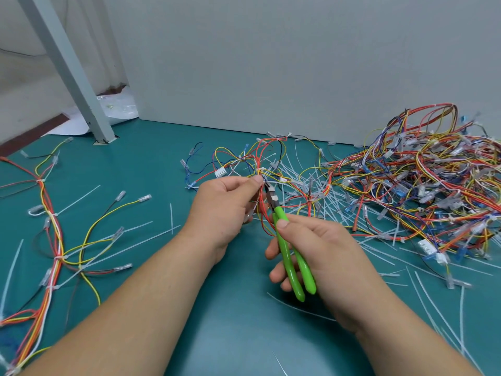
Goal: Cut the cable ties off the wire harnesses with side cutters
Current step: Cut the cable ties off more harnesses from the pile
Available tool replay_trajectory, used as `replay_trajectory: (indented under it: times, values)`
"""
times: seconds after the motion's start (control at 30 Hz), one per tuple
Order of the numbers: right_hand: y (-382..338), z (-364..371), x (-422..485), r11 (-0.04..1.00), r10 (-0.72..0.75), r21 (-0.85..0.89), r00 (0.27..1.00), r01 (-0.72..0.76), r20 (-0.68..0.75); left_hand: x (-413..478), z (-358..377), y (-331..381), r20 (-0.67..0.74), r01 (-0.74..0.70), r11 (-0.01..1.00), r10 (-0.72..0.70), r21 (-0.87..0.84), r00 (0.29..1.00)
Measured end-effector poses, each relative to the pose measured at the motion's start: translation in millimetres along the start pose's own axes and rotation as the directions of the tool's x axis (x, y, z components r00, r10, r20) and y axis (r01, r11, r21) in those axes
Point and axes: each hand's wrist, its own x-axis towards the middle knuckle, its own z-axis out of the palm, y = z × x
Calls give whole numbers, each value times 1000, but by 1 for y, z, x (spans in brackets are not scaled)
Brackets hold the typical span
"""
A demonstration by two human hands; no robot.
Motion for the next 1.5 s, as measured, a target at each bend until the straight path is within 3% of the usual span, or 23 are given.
replay_trajectory:
  times: [0.33, 0.83, 1.5]
  values:
    - [4, -3, 1, 995, -20, -98, 999, 17, -29, 0, -1, 0, 10, 30, 999, -30, -30, 1000]
    - [5, -1, 1, 999, -11, -49, 1000, 10, -15, 3, 0, -1, 16, -1, 999, 1, -54, 1000]
    - [0, -3, -1, 993, -12, -119, 1000, 14, 12, 4, -1, -3, 41, 14, 995, -10, -96, 999]
